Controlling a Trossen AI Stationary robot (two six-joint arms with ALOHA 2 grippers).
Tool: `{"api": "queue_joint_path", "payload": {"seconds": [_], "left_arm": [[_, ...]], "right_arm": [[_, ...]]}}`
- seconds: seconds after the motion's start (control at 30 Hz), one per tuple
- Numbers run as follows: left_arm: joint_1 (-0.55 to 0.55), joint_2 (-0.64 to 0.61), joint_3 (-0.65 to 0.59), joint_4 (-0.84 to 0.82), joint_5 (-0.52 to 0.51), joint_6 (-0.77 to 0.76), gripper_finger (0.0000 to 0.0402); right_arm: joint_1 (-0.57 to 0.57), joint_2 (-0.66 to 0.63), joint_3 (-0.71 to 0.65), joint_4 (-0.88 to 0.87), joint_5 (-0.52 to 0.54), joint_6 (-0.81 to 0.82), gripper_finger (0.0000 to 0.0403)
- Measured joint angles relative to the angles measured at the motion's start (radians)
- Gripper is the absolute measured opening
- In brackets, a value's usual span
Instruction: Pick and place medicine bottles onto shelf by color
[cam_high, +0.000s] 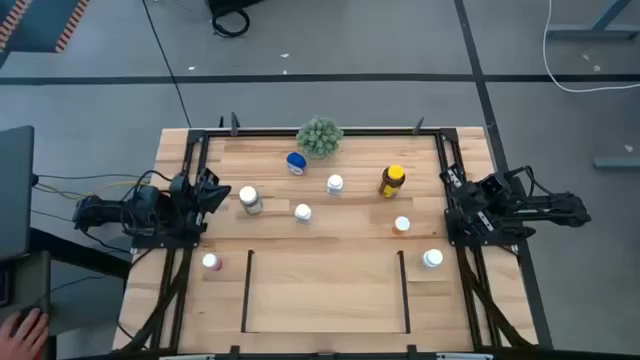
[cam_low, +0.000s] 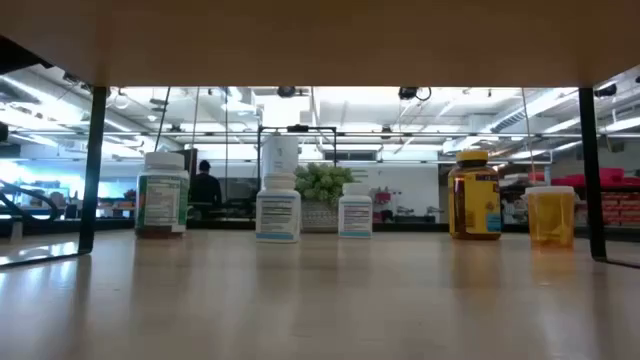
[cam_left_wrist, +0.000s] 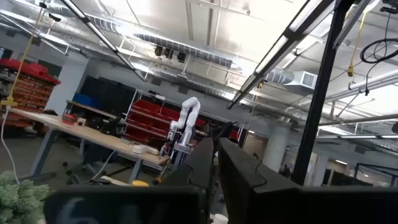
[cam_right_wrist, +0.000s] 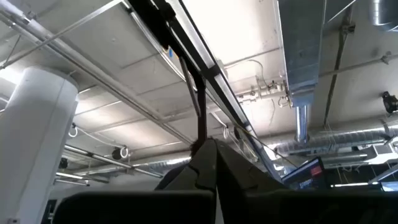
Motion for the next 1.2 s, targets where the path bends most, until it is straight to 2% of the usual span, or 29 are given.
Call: {"api": "queue_joint_path", "payload": {"seconds": [1.2], "left_arm": [[0.000, 0.000, 0.000, 0.000, 0.000, 0.000, 0.0030]], "right_arm": [[0.000, 0.000, 0.000, 0.000, 0.000, 0.000, 0.0006]]}}
